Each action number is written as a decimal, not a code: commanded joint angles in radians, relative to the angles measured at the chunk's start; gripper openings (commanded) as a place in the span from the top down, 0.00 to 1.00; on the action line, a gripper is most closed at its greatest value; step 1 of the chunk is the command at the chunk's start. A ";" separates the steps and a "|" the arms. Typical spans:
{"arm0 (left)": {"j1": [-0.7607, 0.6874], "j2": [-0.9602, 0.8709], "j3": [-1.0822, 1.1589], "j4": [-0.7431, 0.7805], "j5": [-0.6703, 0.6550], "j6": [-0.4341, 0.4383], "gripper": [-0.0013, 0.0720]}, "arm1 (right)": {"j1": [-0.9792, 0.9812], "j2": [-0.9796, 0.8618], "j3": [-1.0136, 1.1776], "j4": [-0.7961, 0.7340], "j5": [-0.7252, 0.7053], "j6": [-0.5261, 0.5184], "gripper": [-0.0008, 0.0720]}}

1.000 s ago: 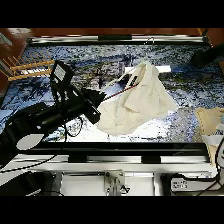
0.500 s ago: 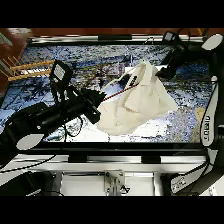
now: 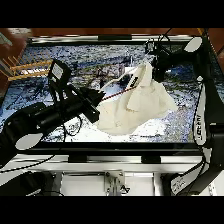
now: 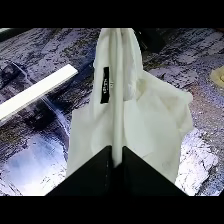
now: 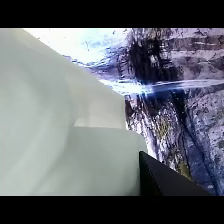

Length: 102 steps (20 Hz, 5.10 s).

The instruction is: Fold the shirts.

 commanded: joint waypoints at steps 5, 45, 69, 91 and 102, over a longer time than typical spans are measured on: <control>0.039 -0.002 0.000 0.001 -0.124 0.155 0.89 | -0.011 0.099 0.001 -0.032 0.088 0.072 0.88; 0.108 -0.360 -0.101 -0.625 0.218 -0.219 0.24 | -0.052 0.535 0.001 0.028 0.325 0.739 0.88; 0.568 -0.235 0.348 -0.658 0.018 -0.025 0.91 | -0.052 0.535 0.001 0.204 0.340 0.745 0.88; 0.740 -0.235 0.561 -0.661 -0.211 0.104 0.91 | 0.064 0.506 0.001 0.136 0.328 0.740 0.88; 0.740 -0.264 0.561 -0.712 -0.130 0.040 0.91 | 0.064 0.506 0.001 0.149 0.346 0.749 0.88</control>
